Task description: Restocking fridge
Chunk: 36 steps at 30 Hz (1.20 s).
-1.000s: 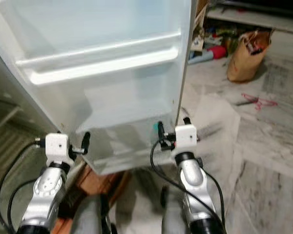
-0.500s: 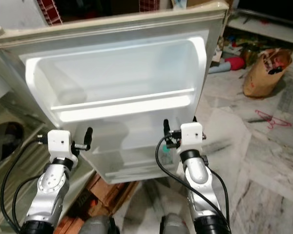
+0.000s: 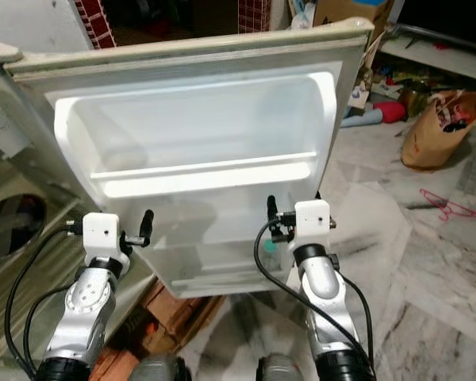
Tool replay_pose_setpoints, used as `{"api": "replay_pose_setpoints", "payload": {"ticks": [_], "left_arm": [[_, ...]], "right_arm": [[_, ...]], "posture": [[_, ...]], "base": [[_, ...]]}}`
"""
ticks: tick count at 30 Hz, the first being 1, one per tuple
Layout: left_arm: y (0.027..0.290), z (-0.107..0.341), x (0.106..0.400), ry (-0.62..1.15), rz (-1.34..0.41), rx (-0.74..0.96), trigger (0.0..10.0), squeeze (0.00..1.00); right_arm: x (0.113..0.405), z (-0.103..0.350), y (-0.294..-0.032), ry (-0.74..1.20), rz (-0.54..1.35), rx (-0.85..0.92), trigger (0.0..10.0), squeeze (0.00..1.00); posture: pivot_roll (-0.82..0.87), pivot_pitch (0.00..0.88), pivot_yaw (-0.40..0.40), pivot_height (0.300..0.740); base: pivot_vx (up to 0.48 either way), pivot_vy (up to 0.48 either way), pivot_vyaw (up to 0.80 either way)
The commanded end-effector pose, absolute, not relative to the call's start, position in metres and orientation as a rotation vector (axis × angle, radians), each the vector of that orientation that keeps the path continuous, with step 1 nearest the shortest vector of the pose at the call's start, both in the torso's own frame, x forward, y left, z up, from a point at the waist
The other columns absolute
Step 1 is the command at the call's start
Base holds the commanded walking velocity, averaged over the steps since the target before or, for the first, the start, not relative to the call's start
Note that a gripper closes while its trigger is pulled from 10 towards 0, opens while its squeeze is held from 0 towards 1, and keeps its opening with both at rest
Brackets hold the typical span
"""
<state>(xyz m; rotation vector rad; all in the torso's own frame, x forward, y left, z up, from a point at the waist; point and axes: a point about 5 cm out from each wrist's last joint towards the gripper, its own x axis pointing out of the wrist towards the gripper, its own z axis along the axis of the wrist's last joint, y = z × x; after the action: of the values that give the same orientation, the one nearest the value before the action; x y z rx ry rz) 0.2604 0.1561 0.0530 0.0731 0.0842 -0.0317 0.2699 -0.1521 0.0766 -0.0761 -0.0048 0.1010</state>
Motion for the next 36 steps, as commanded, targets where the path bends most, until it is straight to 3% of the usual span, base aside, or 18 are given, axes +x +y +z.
{"api": "replay_pose_setpoints", "payload": {"ticks": [1, 26, 36], "left_arm": [[0.159, 0.049, 0.259, 0.108, -0.025, 0.096, 10.0, 0.0], [0.158, 0.047, 0.266, 0.126, -0.021, 0.139, 10.0, 0.0], [0.154, 0.047, 0.27, 0.124, -0.021, 0.138, 10.0, 0.0]], "right_arm": [[0.271, 0.079, -0.144, -0.013, 0.142, -0.077, 10.0, 0.0], [0.276, 0.086, -0.138, -0.059, 0.195, -0.082, 10.0, 0.0], [0.278, 0.09, -0.133, -0.086, 0.234, -0.083, 10.0, 0.0]], "posture": [[-0.07, 0.0, 0.052, 0.74], [-0.07, 0.0, 0.058, 0.74], [-0.07, 0.0, 0.057, 0.74]], "base": [[-0.259, -0.319, 0.0], [-0.02, -0.381, 0.0], [0.0, -0.298, 0.79]]}}
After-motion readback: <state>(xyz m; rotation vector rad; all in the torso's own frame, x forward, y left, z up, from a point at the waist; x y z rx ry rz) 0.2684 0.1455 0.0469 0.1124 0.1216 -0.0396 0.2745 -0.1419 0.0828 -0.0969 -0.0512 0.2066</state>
